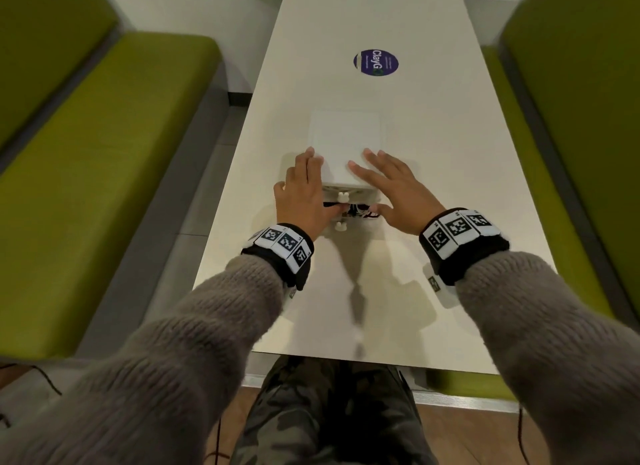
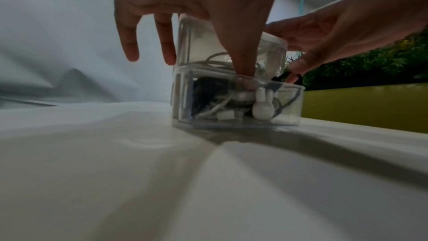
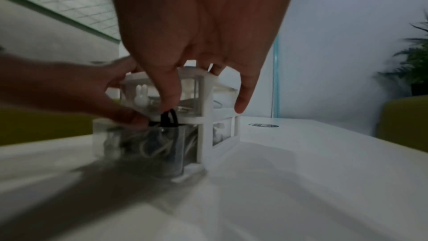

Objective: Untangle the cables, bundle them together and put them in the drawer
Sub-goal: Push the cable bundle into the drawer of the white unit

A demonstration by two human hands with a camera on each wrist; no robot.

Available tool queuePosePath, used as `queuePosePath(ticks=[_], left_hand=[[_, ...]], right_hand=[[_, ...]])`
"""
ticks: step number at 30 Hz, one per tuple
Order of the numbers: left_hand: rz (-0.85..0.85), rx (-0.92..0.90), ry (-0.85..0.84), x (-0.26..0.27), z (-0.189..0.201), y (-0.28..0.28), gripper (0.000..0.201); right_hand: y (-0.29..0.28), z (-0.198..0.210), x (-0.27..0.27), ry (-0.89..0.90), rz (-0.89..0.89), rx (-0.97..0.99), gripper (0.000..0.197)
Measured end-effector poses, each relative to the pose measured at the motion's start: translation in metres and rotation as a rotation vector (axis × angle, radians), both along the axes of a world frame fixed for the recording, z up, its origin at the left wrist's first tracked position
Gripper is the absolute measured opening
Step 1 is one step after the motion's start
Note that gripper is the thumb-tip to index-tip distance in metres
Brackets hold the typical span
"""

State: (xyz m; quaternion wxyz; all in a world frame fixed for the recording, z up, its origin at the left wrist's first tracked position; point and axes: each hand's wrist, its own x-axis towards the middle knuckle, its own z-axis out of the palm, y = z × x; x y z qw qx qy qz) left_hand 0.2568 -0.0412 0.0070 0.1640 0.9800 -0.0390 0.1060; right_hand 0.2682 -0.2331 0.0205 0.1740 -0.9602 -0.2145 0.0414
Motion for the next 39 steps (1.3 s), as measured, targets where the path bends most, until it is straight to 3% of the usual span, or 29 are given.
queuePosePath(ticks=[6,10,17,21,28,33,39], left_hand=[[-0.053,0.004,0.033,0.000,0.006,0.003,0.091],[-0.038,0.051,0.059,-0.003,0.007,0.007,0.098],[0.138,-0.107,0.103,-0.008,0.000,-0.019,0.100],[0.127,-0.085,0.100,-0.008,0.001,-0.017,0.095],[0.061,-0.127,0.098,-0.007,0.002,-0.010,0.093],[0.032,-0.147,0.095,-0.005,0.002,-0.007,0.092],[0.081,-0.089,0.130,-0.006,0.003,-0.013,0.101]], right_hand=[[0.006,-0.014,0.000,-0.260,0.006,0.001,0.087],[0.001,-0.008,0.004,-0.237,0.023,-0.013,0.086],[-0.002,-0.005,0.003,-0.147,0.028,-0.014,0.093],[-0.007,0.001,0.006,-0.064,0.069,0.064,0.086],[-0.005,-0.006,0.006,-0.154,0.027,-0.021,0.092],[0.000,0.004,0.001,-0.100,-0.038,-0.093,0.106],[0.008,0.010,-0.001,-0.084,-0.088,-0.172,0.104]])
